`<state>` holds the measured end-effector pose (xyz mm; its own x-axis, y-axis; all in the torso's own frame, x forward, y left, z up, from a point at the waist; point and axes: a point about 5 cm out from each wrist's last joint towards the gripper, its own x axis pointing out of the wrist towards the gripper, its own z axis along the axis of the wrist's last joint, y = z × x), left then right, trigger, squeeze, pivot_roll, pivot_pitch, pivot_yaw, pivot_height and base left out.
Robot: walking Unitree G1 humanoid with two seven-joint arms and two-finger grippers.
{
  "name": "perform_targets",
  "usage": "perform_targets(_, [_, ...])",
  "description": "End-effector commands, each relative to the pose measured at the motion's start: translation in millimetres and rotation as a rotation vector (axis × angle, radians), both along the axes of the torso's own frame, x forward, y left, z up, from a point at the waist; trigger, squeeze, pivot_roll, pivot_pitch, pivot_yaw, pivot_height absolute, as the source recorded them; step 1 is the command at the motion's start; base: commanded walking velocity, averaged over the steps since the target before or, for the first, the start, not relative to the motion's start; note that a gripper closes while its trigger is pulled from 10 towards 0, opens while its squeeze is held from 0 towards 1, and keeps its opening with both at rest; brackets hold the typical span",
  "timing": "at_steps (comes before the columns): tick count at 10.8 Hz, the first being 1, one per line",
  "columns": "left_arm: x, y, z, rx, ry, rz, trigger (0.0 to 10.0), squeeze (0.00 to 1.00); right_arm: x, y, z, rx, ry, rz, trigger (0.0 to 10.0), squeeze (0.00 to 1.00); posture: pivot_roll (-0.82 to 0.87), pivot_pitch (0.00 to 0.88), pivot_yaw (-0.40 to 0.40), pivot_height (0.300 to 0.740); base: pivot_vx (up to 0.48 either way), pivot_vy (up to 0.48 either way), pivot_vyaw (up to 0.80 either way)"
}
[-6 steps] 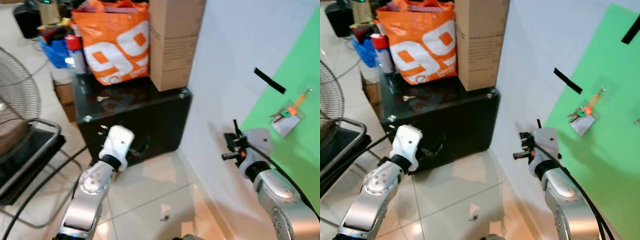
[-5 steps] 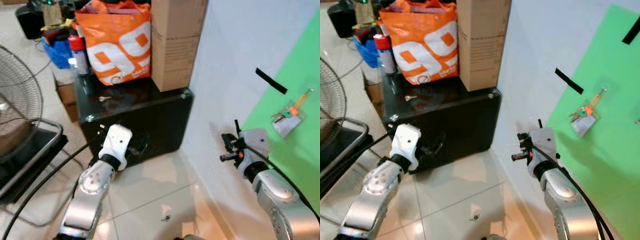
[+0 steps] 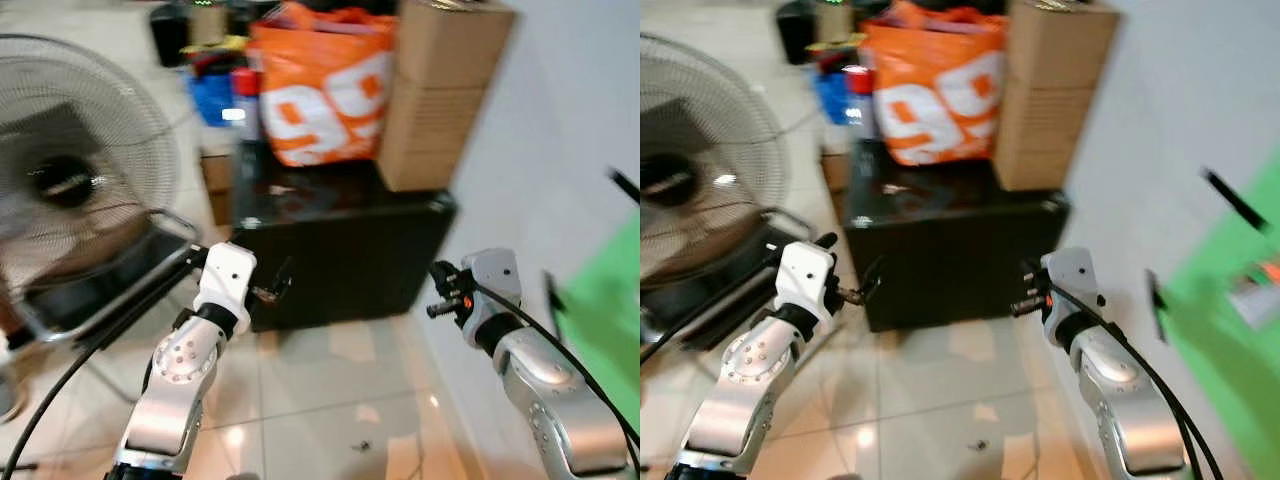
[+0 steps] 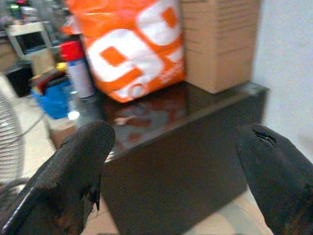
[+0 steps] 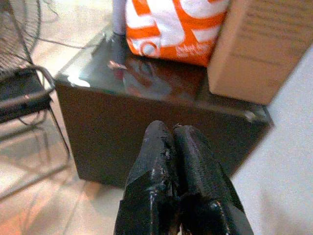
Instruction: Hang keys on a hook
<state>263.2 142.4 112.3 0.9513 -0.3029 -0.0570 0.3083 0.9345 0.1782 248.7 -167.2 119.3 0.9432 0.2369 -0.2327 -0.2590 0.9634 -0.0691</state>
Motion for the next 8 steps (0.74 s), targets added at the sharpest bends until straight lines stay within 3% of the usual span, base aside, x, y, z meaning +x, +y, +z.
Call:
perform_targets(1, [1.4,0.1,3.8,-0.008,-0.014,0.01,10.0,0.0,1.0,-6.6,0.7,0.01,-0.009,-0.042,10.0,0.0,-0.05,0.0,-0.024,0.74,0.315,0.0,0.0])
perform_targets(5, [-3.1,3.9,4.2,-0.003,-0.014,0.02,10.0,0.0,1.1,-5.0,-4.9,0.024,-0.002,-0.062,10.0,0.0,-0.02,0.0,-0.035,0.74,0.312,0.0,0.0])
perform_targets(7, [-4.5,9.0,3.7,0.0,-0.011,0.043,10.0,0.0,-0.2,-1.8,-5.4,0.035,-0.013,-0.047,10.0,1.0,-0.01,0.0,-0.039,0.74,0.309,0.0,0.0])
perform_targets(8, [-5.3,9.1,3.4,0.001,-0.01,0.045,10.0,0.0,-1.1,-4.9,-5.3,0.008,-0.037,-0.057,10.0,1.0,-0.01,0.0,-0.041,0.74,0.3,0.0,0.0])
